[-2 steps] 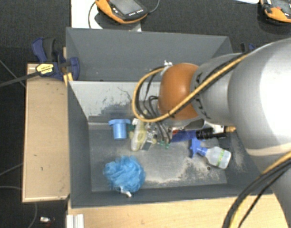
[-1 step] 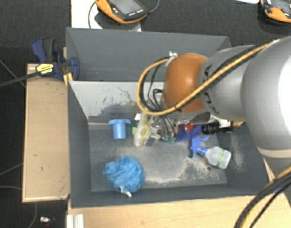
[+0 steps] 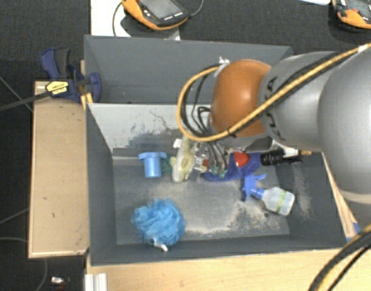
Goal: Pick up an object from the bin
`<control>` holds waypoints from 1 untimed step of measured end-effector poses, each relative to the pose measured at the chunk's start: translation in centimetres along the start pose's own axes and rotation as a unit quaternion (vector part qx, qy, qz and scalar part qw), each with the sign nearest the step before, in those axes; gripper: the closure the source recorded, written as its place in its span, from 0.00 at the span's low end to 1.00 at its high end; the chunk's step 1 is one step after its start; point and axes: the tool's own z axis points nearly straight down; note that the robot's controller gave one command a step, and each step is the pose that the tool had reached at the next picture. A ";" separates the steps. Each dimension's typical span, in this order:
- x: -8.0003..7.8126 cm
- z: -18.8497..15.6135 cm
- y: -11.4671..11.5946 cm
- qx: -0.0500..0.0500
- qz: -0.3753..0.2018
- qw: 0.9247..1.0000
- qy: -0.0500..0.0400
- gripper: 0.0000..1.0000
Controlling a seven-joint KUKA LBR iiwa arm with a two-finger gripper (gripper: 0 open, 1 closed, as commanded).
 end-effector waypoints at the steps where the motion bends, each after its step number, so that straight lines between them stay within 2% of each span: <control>1: 0.0 -2.6 0.0 0.001 -0.001 1.000 0.002 1.00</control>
Offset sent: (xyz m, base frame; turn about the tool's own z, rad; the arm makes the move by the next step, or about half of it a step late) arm -0.0015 -0.0004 0.0268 -0.0012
